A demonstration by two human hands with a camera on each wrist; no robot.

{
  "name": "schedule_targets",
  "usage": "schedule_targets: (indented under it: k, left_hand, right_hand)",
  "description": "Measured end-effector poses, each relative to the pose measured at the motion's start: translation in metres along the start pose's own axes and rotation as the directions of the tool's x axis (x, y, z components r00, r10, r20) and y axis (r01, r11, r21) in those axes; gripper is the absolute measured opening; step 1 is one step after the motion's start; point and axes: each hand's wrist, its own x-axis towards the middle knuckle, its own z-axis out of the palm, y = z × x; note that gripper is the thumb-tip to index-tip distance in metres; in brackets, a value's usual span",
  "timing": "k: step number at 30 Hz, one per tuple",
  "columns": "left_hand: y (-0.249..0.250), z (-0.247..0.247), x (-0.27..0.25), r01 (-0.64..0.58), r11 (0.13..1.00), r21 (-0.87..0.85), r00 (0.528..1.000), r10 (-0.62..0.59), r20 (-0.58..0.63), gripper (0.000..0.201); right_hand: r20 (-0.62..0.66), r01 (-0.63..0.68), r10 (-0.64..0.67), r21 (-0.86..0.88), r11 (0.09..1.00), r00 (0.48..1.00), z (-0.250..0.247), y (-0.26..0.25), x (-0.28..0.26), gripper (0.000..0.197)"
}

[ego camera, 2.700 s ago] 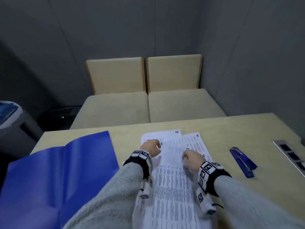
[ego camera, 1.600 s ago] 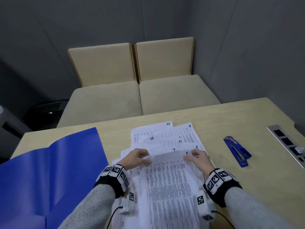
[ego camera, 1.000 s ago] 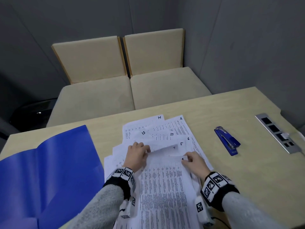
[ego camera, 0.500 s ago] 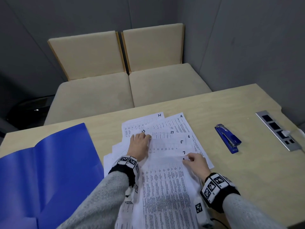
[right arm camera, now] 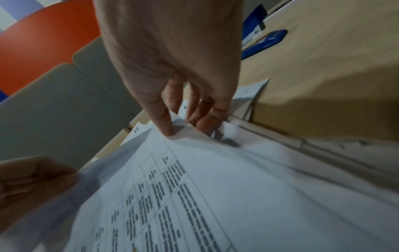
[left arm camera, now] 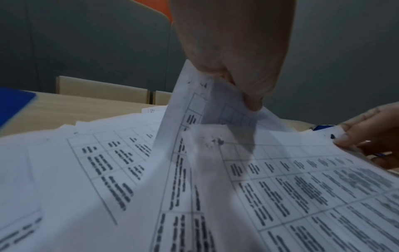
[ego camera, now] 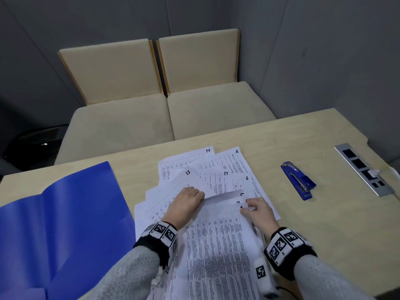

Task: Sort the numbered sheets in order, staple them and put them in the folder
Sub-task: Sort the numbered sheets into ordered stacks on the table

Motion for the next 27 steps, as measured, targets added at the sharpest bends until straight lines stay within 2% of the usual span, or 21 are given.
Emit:
schedule_targets:
  k: [2,4,7,11,14,18,22,27]
  left_hand:
    - [0.002,-0.003,0.001,0.044,0.998,-0.055,0.999,-0.042,0.027,0.027]
    - [0.003,-0.006,0.003,0.161,0.977,-0.144,0.986,-0.153,0.064,0.021]
    - [0.004,-0.012,0.009,0.376,0.887,-0.269,0.926,-0.349,0.143,0.019]
    - [-0.004,-0.022,0.015,0.515,0.759,-0.398,0.857,-0.452,0.247,0.019]
    - [-0.021,-0.028,0.015,0.601,0.675,-0.429,0.799,-0.499,0.335,0.012]
    - [-0.045,-0.03,0.014,0.666,0.572,-0.478,0.736,-0.609,0.297,0.002]
    - [-0.055,-0.03,0.014,0.663,0.589,-0.462,0.736,-0.626,0.259,0.004]
    - [-0.057,-0.028,0.015,0.657,0.593,-0.465,0.735,-0.642,0.219,0.006]
  right_hand:
    - [-0.007,-0.007,0.007,0.024,1.0,1.0,0.0,0.0,-0.001,0.019]
    - [0.012,-0.013,0.012,0.04,0.999,1.0,0.001,-0.002,-0.003,0.004]
    - [0.042,-0.037,0.034,0.084,0.996,0.999,0.003,0.0,-0.002,0.013]
    - [0.004,0.003,-0.003,0.052,0.999,1.0,0.004,-0.003,-0.006,0.024]
    - [0.01,0.089,-0.089,0.01,0.996,0.996,0.002,-0.004,-0.012,0.022]
    - [0.041,0.16,-0.158,-0.033,0.987,0.987,0.0,-0.001,-0.016,0.019]
    - [0.05,0.158,-0.157,-0.018,0.987,0.986,0.003,-0.003,-0.019,0.022]
    - [-0.002,0.1,-0.1,0.096,0.99,0.995,0.013,-0.015,-0.016,0.026]
